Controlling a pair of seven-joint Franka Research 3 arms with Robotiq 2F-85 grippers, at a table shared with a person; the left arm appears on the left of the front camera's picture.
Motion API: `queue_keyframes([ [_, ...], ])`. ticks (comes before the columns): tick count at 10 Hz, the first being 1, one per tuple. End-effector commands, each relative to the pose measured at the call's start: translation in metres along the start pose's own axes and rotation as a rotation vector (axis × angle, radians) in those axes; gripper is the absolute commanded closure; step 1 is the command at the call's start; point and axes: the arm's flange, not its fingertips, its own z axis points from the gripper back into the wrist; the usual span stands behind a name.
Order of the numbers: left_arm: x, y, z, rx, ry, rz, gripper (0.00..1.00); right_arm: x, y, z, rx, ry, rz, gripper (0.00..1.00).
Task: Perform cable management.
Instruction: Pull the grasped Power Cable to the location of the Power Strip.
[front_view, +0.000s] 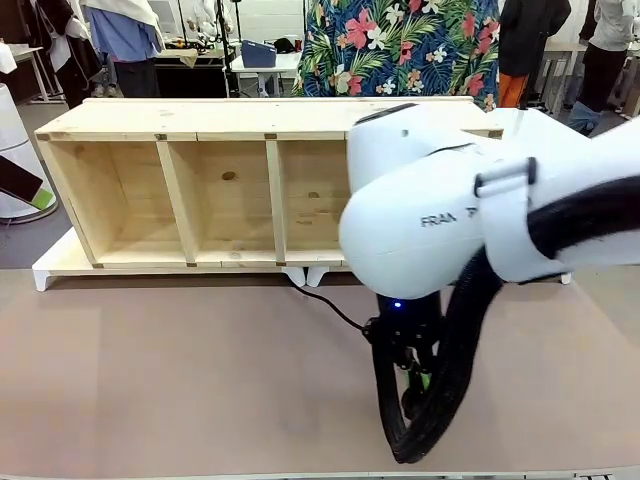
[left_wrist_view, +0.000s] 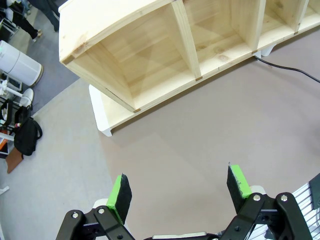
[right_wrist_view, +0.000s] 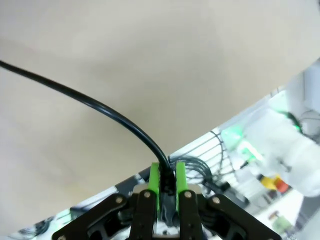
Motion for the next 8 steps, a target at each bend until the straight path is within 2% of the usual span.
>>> queue_keyframes([
  [1, 0.000, 0.001, 0.001, 0.000, -0.006, -0.011, 0.00, 0.001, -0.036, -0.006, 0.005, 0.027, -0.073, 0.85],
  [4, 0.000, 0.001, 0.001, 0.000, -0.006, -0.011, 0.00, 0.017, -0.067, -0.012, 0.031, 0.011, -0.136, 0.85],
  [8, 0.000, 0.001, 0.001, 0.000, -0.006, -0.011, 0.00, 0.045, -0.097, -0.011, 0.052, -0.145, -0.199, 0.85],
])
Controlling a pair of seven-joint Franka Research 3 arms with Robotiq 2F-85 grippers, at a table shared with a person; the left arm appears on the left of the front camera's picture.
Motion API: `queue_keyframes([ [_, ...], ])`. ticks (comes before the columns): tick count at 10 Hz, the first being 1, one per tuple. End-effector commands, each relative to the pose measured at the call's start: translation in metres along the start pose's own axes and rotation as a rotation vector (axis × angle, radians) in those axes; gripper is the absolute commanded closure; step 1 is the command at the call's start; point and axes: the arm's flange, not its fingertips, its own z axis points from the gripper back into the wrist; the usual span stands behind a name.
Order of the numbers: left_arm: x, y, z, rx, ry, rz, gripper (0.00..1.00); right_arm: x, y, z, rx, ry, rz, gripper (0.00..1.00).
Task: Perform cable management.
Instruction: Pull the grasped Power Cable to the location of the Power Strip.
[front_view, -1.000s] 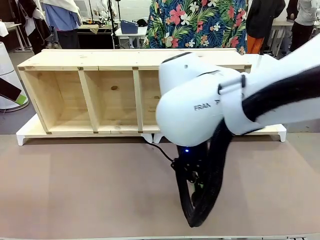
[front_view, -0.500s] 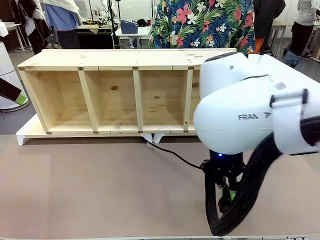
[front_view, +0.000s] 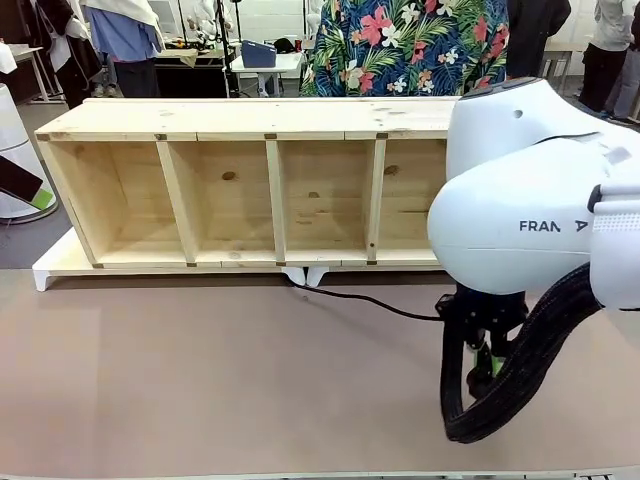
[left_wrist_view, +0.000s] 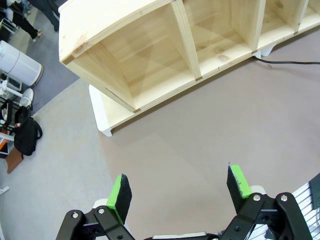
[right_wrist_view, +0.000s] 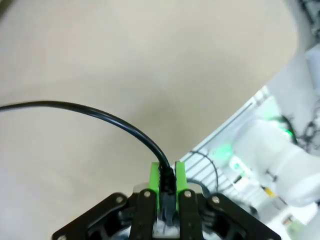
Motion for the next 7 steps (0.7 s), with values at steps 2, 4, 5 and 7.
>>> queue_keyframes([
  [2, 0.000, 0.001, 0.001, 0.000, -0.006, -0.011, 0.00, 0.018, -0.031, -0.021, -0.013, -0.113, -0.023, 0.85],
  [4, 0.000, 0.001, 0.001, 0.000, -0.006, -0.011, 0.00, 0.028, -0.039, -0.014, 0.026, -0.221, -0.030, 0.85],
  [5, 0.000, 0.001, 0.001, 0.000, -0.006, -0.011, 0.00, 0.037, -0.039, -0.011, 0.065, -0.283, -0.035, 0.85],
  [7, 0.000, 0.001, 0.001, 0.000, -0.006, -0.011, 0.00, 0.039, -0.035, -0.008, 0.104, -0.285, -0.059, 0.85],
])
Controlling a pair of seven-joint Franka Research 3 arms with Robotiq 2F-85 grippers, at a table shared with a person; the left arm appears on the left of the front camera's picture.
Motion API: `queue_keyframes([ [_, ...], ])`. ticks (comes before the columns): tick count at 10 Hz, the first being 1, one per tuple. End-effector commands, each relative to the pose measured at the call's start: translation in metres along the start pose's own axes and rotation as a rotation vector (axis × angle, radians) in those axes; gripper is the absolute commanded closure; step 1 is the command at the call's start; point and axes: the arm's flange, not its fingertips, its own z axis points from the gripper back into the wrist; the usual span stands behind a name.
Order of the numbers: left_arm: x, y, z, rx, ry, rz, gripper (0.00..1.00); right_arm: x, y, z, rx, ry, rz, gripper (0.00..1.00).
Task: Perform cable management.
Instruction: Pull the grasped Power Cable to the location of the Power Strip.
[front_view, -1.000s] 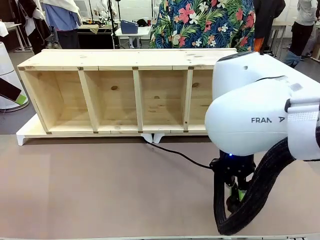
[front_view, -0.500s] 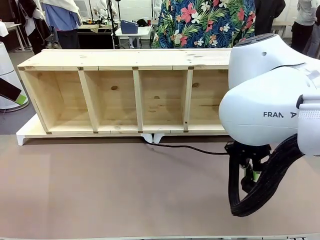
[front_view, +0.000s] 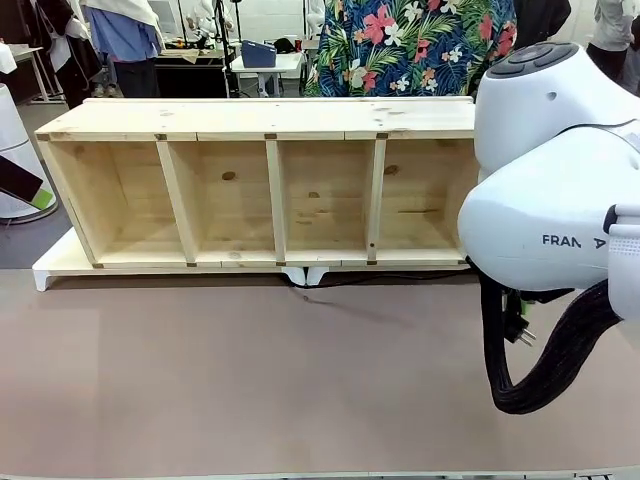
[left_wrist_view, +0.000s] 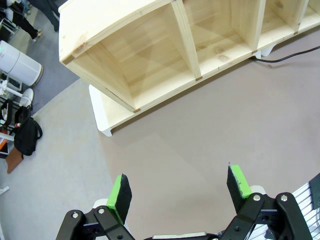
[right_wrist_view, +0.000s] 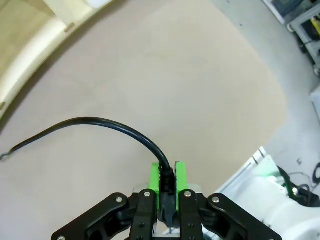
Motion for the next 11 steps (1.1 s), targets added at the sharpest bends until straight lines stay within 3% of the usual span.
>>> queue_keyframes([
  [1, 0.000, 0.001, 0.001, 0.000, -0.006, -0.011, 0.00, -0.004, -0.002, -0.002, -0.027, 0.016, 0.009, 0.85],
  [6, 0.000, 0.001, 0.001, 0.000, -0.006, -0.011, 0.00, -0.003, -0.001, -0.002, -0.019, 0.009, 0.006, 0.85],
  [9, 0.000, 0.001, 0.001, 0.000, -0.006, -0.011, 0.00, 0.043, -0.059, -0.020, -0.092, -0.050, 0.094, 0.85],
  [11, 0.000, 0.001, 0.001, 0.000, -0.006, -0.011, 0.00, 0.067, -0.092, -0.023, -0.098, -0.102, 0.228, 0.85],
])
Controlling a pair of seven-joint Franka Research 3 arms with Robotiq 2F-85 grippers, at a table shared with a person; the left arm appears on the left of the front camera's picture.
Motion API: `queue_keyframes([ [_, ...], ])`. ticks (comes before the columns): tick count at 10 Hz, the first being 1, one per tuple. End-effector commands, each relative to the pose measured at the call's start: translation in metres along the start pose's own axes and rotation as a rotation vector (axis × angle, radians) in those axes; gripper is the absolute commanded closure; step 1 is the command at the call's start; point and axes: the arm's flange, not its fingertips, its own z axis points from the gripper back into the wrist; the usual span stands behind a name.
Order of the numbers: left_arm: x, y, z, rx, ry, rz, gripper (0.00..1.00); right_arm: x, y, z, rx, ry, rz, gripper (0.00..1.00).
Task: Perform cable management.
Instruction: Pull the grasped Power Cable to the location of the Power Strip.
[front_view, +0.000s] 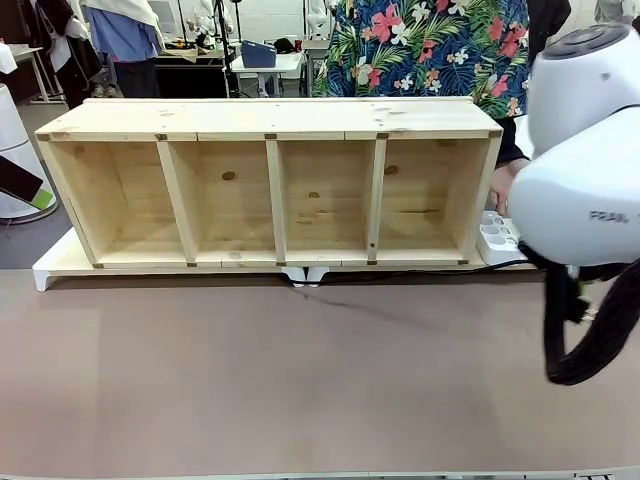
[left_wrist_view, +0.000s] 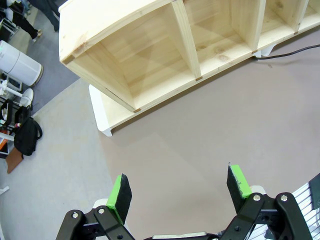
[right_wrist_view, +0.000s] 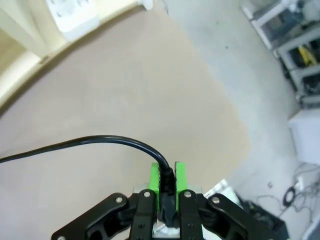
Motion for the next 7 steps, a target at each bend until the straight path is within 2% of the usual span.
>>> queue_keyframes([
  [1, 0.000, 0.001, 0.001, 0.000, -0.006, -0.011, 0.00, 0.002, -0.048, -0.020, -0.009, -0.071, 0.102, 0.85],
  [3, 0.000, 0.001, 0.001, 0.000, -0.006, -0.011, 0.00, 0.024, -0.068, -0.023, 0.078, -0.108, 0.176, 0.85],
  [7, 0.000, 0.001, 0.001, 0.000, -0.006, -0.011, 0.00, 0.070, -0.077, -0.028, 0.251, -0.216, 0.110, 0.85],
])
